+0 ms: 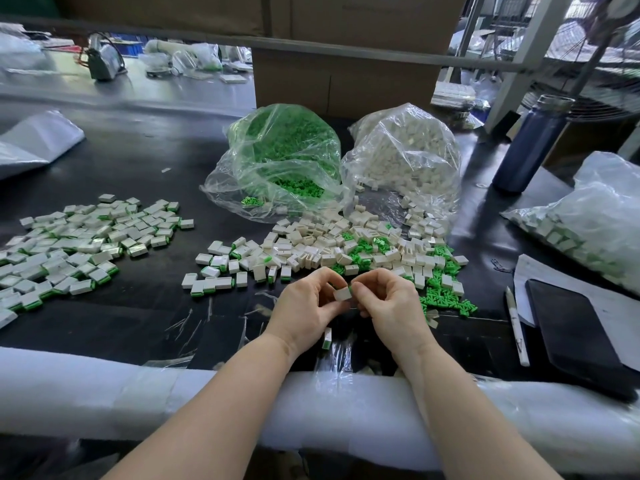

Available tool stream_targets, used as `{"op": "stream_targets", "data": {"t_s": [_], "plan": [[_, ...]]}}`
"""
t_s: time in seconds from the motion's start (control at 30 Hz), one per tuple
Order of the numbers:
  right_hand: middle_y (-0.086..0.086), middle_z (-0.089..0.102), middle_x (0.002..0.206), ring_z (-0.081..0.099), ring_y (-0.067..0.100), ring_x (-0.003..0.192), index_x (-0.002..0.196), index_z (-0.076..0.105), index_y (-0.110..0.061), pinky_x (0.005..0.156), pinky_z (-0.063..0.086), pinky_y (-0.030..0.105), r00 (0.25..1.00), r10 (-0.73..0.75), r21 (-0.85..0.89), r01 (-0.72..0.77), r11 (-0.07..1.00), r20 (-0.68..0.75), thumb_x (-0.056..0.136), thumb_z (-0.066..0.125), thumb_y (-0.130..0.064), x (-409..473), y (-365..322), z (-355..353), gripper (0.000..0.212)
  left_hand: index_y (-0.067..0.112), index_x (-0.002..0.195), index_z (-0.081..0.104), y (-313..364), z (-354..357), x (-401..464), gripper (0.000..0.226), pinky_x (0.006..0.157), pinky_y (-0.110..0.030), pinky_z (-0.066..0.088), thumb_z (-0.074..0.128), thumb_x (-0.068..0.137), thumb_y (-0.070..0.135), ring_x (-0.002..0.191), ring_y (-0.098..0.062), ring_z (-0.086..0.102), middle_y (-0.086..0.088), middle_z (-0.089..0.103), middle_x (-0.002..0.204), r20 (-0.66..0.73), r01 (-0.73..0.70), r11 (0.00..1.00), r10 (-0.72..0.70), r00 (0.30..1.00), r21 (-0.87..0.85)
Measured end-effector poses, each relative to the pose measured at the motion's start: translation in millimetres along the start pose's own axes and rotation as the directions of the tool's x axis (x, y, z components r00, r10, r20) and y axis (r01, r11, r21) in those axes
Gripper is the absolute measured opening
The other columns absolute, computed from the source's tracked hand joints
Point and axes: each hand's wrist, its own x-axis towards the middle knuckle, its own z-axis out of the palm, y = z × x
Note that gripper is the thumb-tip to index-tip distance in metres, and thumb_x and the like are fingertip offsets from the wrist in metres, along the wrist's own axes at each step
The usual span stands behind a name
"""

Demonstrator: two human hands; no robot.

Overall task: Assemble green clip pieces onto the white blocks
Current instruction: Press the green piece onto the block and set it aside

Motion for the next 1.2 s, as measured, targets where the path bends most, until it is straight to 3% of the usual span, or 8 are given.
{"op": "stream_targets", "data": {"t_s": [0.2, 0.4, 0.57, 0.67, 0.83, 1.0, 1.1, 1.2], "plan": [[-0.006, 0.067, 0.062, 0.06, -0.001, 0.056, 0.078, 0.066, -0.016, 0.053, 0.049, 0.014, 1.0, -0.013, 0.105, 0.01, 0.994, 0.022, 0.086, 0.063, -0.004, -2.3, -2.3, -3.6, 0.015, 0.018, 0.106, 0.068, -2.7, -1.2, 2.5, 0.02, 0.087, -0.019, 0.046, 0.064, 0.087, 0.022, 0.092, -0.008, 0.06, 0.011, 0.061, 0.092, -0.008, -0.025, 1.0, 0.025, 1.0, 0.015], [-0.007, 0.069, 0.061, 0.063, 0.001, 0.057, 0.078, 0.065, -0.012, 0.053, 0.048, 0.014, 0.999, -0.015, 0.138, 0.008, 0.99, 0.047, 0.089, 0.06, -0.006, -2.3, -2.6, -3.5, 0.014, 0.028, 0.093, 0.064, -1.1, -3.5, 1.6, 0.01, 0.077, -0.014, 0.047, 0.055, 0.092, 0.023, 0.077, -0.003, 0.063, 0.011, 0.065, 0.073, 0.018, 0.008, 0.999, -0.007, 1.0, -0.039], [-0.008, 0.063, 0.056, 0.055, 0.004, 0.054, 0.075, 0.065, -0.011, 0.055, 0.05, 0.019, 1.0, -0.004, 0.049, 0.003, 0.999, 0.025, 0.088, 0.061, -0.007, -1.5, -1.0, -2.7, 0.014, 0.015, 0.103, 0.069, -0.8, -3.6, 1.7, 0.018, 0.081, -0.008, 0.042, 0.059, 0.09, 0.022, 0.091, -0.005, 0.058, 0.008, 0.063, 0.092, 0.005, -0.008, 1.0, 0.008, 1.0, 0.004], [-0.007, 0.06, 0.057, 0.052, 0.006, 0.054, 0.072, 0.064, -0.014, 0.056, 0.048, 0.023, 1.0, 0.001, -0.013, -0.001, 1.0, 0.021, 0.088, 0.062, -0.009, -1.5, -0.8, -1.2, 0.017, 0.014, 0.102, 0.07, -1.2, -3.8, 1.4, 0.018, 0.08, -0.011, 0.043, 0.061, 0.088, 0.023, 0.088, -0.006, 0.057, 0.012, 0.061, 0.085, 0.015, 0.018, 1.0, -0.019, 1.0, 0.013], [-0.002, 0.061, 0.063, 0.055, 0.01, 0.059, 0.068, 0.062, -0.021, 0.062, 0.048, 0.028, 0.999, -0.022, -0.172, 0.03, 0.985, 0.046, 0.088, 0.062, -0.011, -1.8, -0.1, 1.2, 0.022, 0.013, 0.099, 0.072, -1.5, -1.8, 0.2, 0.018, 0.079, -0.028, 0.045, 0.06, 0.09, 0.022, 0.082, -0.013, 0.054, 0.007, 0.055, 0.08, 0.024, -0.017, 0.993, 0.015, 1.0, 0.12], [-0.005, 0.062, 0.06, 0.055, 0.004, 0.054, 0.072, 0.065, -0.013, 0.054, 0.047, 0.018, 1.0, -0.006, -0.042, 0.007, 0.999, 0.013, 0.086, 0.065, -0.009, -1.0, -1.2, 1.0, 0.014, 0.013, 0.099, 0.072, 1.0, -1.9, 0.7, 0.016, 0.079, -0.019, 0.045, 0.062, 0.088, 0.02, 0.084, -0.01, 0.058, 0.011, 0.061, 0.083, -0.022, -0.002, 1.0, 0.003, 1.0, 0.027], [-0.003, 0.065, 0.06, 0.058, 0.003, 0.054, 0.074, 0.067, -0.008, 0.052, 0.048, 0.017, 1.0, 0.002, 0.03, -0.002, 1.0, 0.0, 0.082, 0.069, -0.008, -1.5, -2.3, -0.3, 0.008, 0.02, 0.1, 0.071, 3.4, -2.5, -0.2, 0.015, 0.085, -0.026, 0.051, 0.064, 0.087, 0.018, 0.088, -0.011, 0.065, 0.004, 0.071, 0.09, -0.004, 0.021, 0.998, -0.021, 1.0, -0.054], [0.001, 0.067, 0.062, 0.06, 0.006, 0.054, 0.074, 0.067, -0.007, 0.051, 0.047, 0.016, 1.0, -0.005, 0.058, 0.004, 0.998, 0.007, 0.08, 0.071, -0.008, -2.6, -4.0, -1.0, 0.007, 0.024, 0.093, 0.071, 5.0, -3.1, -1.8, 0.011, 0.083, -0.035, 0.054, 0.066, 0.085, 0.019, 0.084, -0.018, 0.066, -0.002, 0.072, 0.086, 0.005, 0.046, 0.994, -0.046, 0.999, -0.1]]}}
